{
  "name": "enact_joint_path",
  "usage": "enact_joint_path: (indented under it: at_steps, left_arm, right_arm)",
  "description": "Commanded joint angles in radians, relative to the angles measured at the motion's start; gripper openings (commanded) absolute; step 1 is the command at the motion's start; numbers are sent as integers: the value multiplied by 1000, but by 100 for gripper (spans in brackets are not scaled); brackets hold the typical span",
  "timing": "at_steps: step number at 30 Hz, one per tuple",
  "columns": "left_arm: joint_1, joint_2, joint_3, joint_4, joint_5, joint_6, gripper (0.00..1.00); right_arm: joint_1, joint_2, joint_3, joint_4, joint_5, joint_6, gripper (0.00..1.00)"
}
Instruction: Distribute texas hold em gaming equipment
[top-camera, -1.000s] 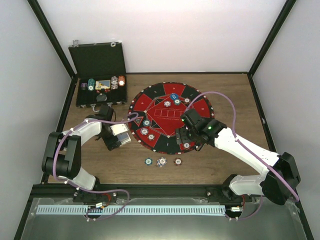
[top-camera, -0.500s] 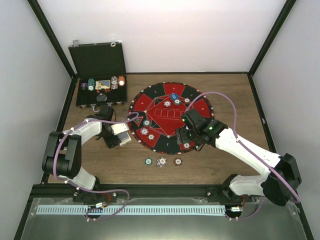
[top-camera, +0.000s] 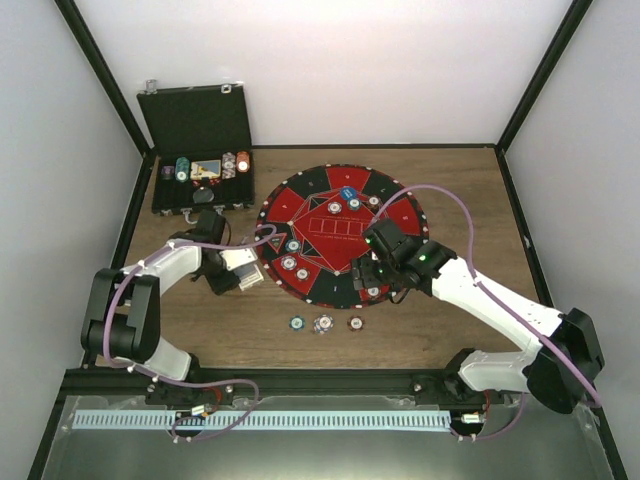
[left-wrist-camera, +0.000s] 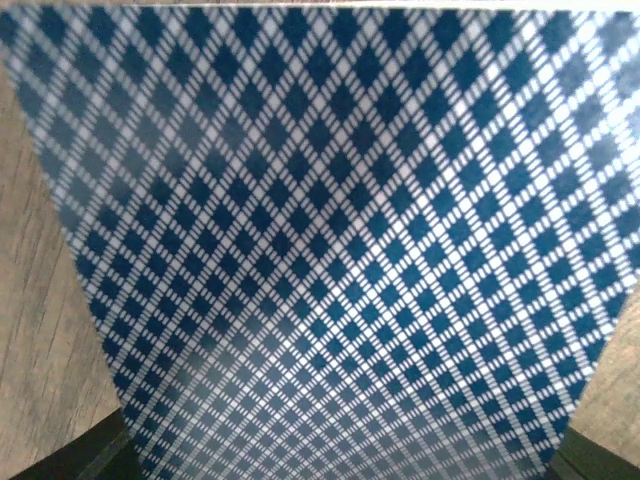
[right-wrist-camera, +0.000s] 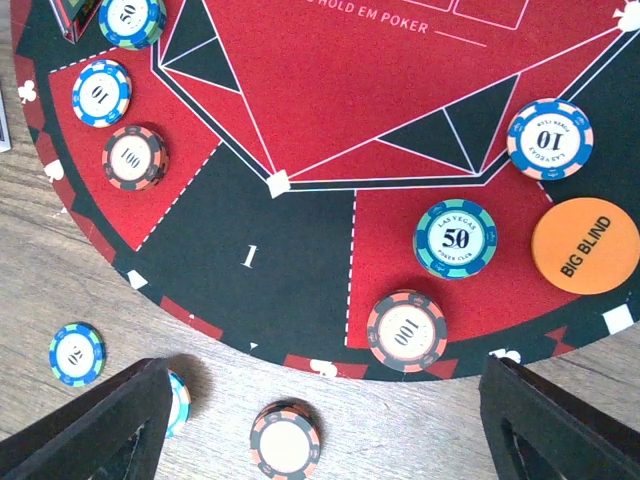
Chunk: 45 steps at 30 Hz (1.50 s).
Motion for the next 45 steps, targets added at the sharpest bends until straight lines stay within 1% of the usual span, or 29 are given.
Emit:
enact_joint_path:
  at_steps: [1, 3, 6, 10, 12, 15, 19, 21, 24, 26, 30, 37, 45]
  left_arm:
    - [-2, -56, -12, -20, 7, 22, 27]
    - [-3, -73, -8, -32, 4, 22, 25]
    - [-2, -99, 7, -65, -4, 27, 18]
    - [-6, -152, 45, -142, 22, 38, 10]
    - [-10, -191, 76, -188, 61, 40, 8]
    - [-28, -252, 125, -264, 137, 33, 5]
    - [-85, -342, 187, -349, 258, 3, 4]
    - [-132, -377, 206, -372, 271, -17, 4]
    - [-204, -410, 226, -393, 262, -43, 4]
    - [-236, -419, 239, -405, 261, -56, 4]
    - [-262, -415, 258, -421, 257, -64, 4]
    - [-313, -409, 246, -422, 211, -50, 4]
    - [-351, -405, 226, -396, 162, -40, 4]
  right_arm:
    - [-2, -18, -3, 23, -27, -5, 86]
    - [-2, -16, 0, 31, -39, -5, 86]
    - [-2, -14, 9, 50, -74, -3, 86]
    - [-2, -7, 21, 111, -169, 2, 86]
    - [-2, 4, 25, 165, -262, 12, 86]
    - [-2, 29, 18, 295, -459, 48, 85]
    - [-2, 96, 15, 485, -690, 147, 81]
    - [-1, 127, 11, 577, -777, 196, 80]
    - [0, 172, 18, 670, -869, 254, 79]
    - [-1, 191, 19, 728, -908, 290, 78]
    - [-1, 208, 5, 813, -957, 343, 76]
    - [-1, 229, -22, 878, -982, 392, 73]
    - [18, 292, 9, 896, -981, 414, 69]
